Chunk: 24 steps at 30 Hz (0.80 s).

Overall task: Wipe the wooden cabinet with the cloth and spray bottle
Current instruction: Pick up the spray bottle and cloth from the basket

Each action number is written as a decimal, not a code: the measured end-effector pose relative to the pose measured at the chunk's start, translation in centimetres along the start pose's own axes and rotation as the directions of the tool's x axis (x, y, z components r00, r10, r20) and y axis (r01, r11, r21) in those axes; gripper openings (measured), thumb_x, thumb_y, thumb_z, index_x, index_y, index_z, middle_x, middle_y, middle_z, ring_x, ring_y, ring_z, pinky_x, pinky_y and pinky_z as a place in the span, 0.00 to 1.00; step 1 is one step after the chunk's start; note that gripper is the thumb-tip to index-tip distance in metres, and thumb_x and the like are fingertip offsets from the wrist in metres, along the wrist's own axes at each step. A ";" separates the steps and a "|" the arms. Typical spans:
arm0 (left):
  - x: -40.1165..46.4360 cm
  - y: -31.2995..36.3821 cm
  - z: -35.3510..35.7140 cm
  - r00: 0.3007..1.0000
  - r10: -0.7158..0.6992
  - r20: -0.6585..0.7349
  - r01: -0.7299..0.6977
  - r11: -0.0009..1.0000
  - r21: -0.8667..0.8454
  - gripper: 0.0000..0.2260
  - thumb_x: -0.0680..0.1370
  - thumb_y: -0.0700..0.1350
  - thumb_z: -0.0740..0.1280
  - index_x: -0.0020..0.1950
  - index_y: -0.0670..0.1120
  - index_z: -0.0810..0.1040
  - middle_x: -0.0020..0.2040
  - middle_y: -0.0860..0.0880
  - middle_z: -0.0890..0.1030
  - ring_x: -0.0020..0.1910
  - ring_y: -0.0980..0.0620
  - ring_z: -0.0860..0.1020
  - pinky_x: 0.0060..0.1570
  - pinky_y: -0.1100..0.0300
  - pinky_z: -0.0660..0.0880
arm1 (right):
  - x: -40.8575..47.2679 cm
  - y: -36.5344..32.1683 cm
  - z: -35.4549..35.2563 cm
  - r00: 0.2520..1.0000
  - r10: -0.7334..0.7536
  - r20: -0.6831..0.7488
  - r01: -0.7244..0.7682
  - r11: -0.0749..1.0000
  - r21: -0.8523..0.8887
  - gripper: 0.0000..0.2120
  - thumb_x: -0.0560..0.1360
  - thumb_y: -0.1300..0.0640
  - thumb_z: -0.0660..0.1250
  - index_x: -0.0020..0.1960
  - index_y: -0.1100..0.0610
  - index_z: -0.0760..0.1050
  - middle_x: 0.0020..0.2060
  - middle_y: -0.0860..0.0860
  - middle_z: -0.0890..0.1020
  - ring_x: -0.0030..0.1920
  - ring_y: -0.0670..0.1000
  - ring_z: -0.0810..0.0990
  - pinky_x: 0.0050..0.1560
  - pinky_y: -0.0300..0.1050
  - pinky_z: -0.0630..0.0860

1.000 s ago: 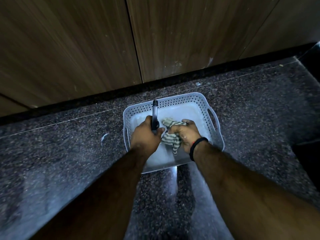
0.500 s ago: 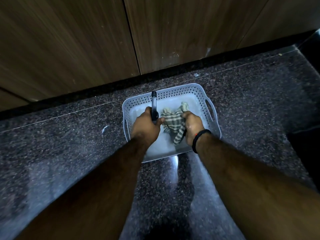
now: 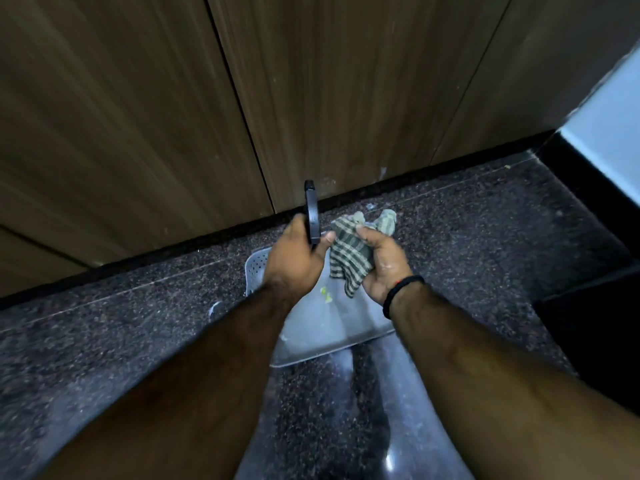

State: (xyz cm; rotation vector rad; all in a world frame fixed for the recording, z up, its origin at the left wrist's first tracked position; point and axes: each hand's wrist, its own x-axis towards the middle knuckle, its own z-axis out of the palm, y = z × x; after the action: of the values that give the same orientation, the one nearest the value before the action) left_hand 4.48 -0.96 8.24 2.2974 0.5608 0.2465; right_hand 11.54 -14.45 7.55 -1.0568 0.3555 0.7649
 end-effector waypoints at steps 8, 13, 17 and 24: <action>3.4 10.3 -6.2 0.986 0.099 -0.137 -0.106 0.994 -0.039 0.18 0.84 0.55 0.67 0.59 0.40 0.73 0.53 0.37 0.83 0.53 0.34 0.82 0.48 0.46 0.75 | -4.7 -11.0 5.6 0.970 -0.210 0.124 0.173 0.951 0.256 0.12 0.83 0.59 0.60 0.54 0.65 0.80 0.51 0.60 0.84 0.51 0.58 0.82 0.66 0.57 0.76; 4.7 18.1 -10.4 0.964 0.187 -0.192 -0.200 0.978 -0.051 0.14 0.84 0.55 0.67 0.54 0.44 0.71 0.49 0.43 0.82 0.50 0.38 0.81 0.44 0.51 0.71 | -9.7 -18.7 8.2 0.927 -0.328 0.180 0.253 0.904 0.345 0.12 0.83 0.59 0.61 0.50 0.64 0.80 0.46 0.59 0.84 0.47 0.57 0.83 0.65 0.59 0.75; 5.4 24.7 -13.2 0.938 0.248 -0.241 -0.269 0.961 -0.060 0.16 0.84 0.55 0.67 0.55 0.41 0.73 0.49 0.41 0.83 0.49 0.38 0.81 0.47 0.47 0.77 | -14.0 -24.7 9.5 0.884 -0.422 0.200 0.324 0.863 0.387 0.10 0.83 0.59 0.62 0.53 0.64 0.79 0.49 0.59 0.83 0.50 0.58 0.82 0.67 0.61 0.74; 6.5 35.6 -14.2 0.894 0.321 -0.311 -0.367 0.925 -0.100 0.11 0.84 0.51 0.68 0.50 0.44 0.72 0.37 0.54 0.76 0.38 0.47 0.77 0.39 0.54 0.67 | -19.9 -33.8 8.0 0.818 -0.545 0.183 0.424 0.787 0.448 0.09 0.82 0.59 0.63 0.51 0.62 0.80 0.47 0.58 0.85 0.48 0.57 0.84 0.55 0.59 0.80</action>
State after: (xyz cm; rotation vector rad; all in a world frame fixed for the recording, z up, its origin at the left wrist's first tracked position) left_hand 16.88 -11.36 43.63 2.2064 0.2552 0.7848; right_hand 21.08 -24.34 45.21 -0.5934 -0.0474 0.3468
